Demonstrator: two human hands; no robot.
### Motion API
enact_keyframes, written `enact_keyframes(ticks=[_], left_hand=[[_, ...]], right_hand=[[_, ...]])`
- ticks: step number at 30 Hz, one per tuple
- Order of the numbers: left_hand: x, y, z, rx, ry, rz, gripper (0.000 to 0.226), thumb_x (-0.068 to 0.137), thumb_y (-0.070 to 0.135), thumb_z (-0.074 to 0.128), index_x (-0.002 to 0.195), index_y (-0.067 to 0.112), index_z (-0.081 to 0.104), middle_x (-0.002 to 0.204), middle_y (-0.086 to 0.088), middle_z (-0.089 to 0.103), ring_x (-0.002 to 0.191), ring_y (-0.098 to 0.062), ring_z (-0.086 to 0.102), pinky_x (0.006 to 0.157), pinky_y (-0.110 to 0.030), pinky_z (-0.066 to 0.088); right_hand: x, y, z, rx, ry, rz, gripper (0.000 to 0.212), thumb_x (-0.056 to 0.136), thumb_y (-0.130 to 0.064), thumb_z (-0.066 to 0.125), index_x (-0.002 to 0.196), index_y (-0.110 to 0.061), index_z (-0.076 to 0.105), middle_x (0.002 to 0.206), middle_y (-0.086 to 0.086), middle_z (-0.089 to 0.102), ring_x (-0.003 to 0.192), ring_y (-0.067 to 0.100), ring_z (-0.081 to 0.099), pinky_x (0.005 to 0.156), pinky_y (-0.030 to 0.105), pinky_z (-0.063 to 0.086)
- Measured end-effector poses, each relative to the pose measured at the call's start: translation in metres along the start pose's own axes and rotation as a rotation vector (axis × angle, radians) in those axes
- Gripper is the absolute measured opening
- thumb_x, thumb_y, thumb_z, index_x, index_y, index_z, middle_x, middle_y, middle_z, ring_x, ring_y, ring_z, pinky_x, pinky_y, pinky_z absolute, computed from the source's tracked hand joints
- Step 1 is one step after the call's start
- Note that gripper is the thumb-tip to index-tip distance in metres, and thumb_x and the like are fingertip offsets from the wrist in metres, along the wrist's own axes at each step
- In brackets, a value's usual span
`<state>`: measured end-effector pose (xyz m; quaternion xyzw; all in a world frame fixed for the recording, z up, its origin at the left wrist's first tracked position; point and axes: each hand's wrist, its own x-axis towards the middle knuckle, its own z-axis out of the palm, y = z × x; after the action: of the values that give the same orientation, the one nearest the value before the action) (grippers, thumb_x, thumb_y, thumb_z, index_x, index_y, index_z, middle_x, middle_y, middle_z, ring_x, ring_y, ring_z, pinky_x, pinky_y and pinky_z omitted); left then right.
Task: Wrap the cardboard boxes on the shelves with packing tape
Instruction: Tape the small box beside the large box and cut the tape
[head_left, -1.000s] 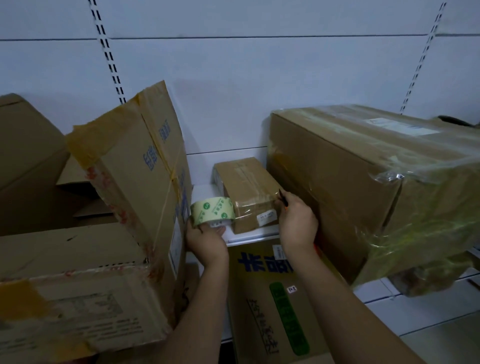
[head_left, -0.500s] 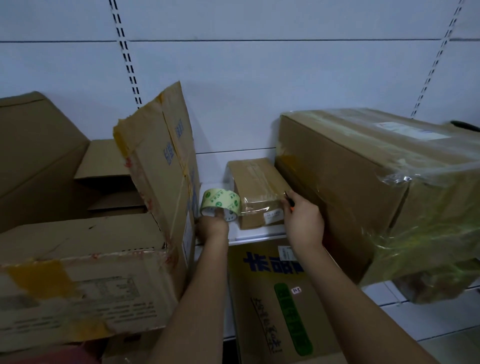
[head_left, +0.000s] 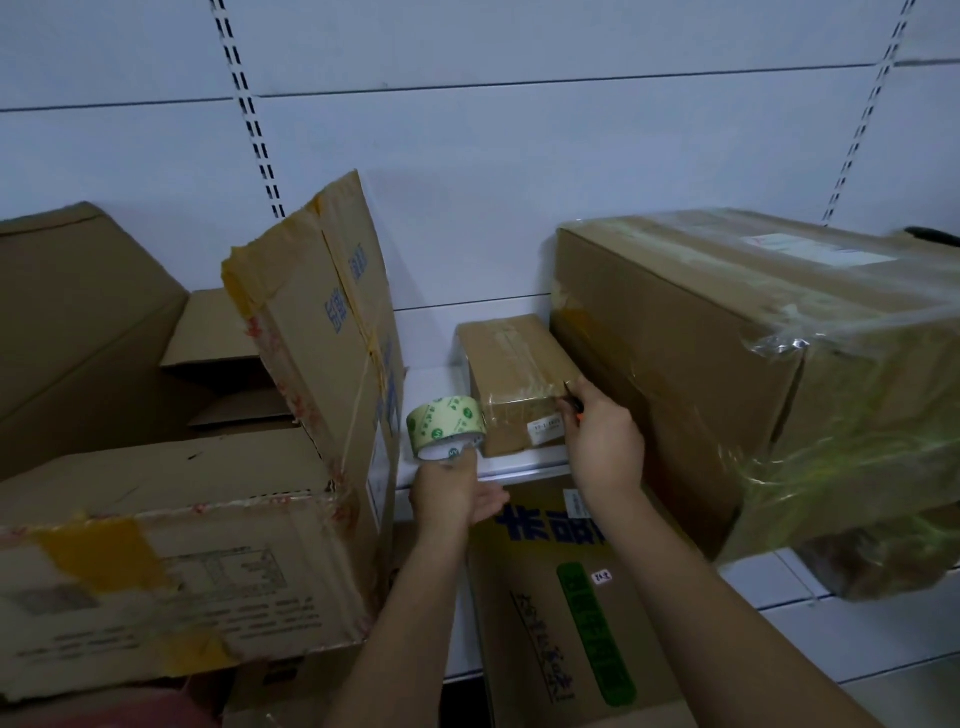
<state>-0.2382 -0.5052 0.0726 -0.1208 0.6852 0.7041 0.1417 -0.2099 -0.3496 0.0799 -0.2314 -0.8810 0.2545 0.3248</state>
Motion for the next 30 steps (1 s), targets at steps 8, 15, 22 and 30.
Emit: enact_keyframes(ticks=[8,15,22,30], left_hand=[[0.024,0.004,0.041,0.947,0.378,1.466,0.012,0.087,0.02,0.071,0.096,0.016,0.077,0.093,0.002,0.073,0.087,-0.02,0.063,0.08,-0.034,0.046],[0.07,0.006,0.038,1.317,0.38,1.31,0.047,0.099,0.043,0.035,0.111,0.02,0.074,0.119,-0.007,0.071,0.116,-0.026,0.064,0.102,-0.037,0.033],[0.03,0.035,0.04,1.687,0.3,0.78,0.049,0.104,0.054,0.025,0.149,0.038,0.034,0.135,-0.017,0.055,0.118,-0.036,0.053,0.097,-0.045,0.035],[0.004,0.046,0.021,1.404,0.007,0.846,0.042,0.094,0.042,0.061,0.134,0.031,0.055,0.114,-0.002,0.069,0.106,-0.026,0.063,0.079,-0.034,0.051]], right_hand=[[0.001,0.013,0.009,0.131,0.04,-0.018,0.037,0.1,-0.025,0.057,0.136,-0.017,0.059,0.136,0.0,0.061,0.116,0.017,0.064,0.092,0.026,0.05],[-0.001,0.027,0.011,0.108,-0.023,-0.112,0.04,0.097,-0.015,0.061,0.137,-0.018,0.058,0.147,-0.006,0.05,0.126,0.01,0.056,0.1,0.019,0.039],[0.002,0.013,0.0,0.106,-0.027,-0.057,0.036,0.1,-0.026,0.056,0.135,-0.018,0.06,0.14,-0.003,0.058,0.116,0.015,0.063,0.091,0.029,0.052],[0.015,0.016,-0.032,0.245,-0.199,-0.028,0.031,0.099,-0.03,0.058,0.127,-0.017,0.064,0.114,-0.003,0.067,0.096,0.009,0.06,0.079,0.019,0.042]])
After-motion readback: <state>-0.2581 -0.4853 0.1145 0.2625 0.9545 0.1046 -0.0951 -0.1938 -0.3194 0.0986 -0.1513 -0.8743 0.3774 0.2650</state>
